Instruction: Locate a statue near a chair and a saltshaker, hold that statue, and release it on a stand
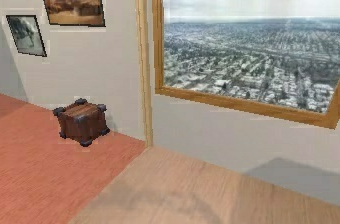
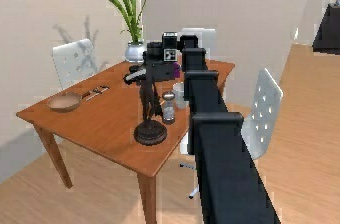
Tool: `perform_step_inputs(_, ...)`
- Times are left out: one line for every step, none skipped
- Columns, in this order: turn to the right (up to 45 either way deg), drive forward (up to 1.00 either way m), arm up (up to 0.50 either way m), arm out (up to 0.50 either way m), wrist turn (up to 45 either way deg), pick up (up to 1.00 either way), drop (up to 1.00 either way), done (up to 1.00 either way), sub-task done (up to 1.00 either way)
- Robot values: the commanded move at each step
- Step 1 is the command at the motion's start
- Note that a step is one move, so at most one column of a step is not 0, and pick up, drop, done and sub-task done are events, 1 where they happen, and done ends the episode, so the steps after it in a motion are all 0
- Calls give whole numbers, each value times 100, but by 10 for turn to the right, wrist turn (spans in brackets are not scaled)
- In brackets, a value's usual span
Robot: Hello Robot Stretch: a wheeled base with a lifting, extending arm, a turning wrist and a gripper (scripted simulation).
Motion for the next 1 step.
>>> perform_step_inputs(0,0,0,0,-450,0,0,0,0)
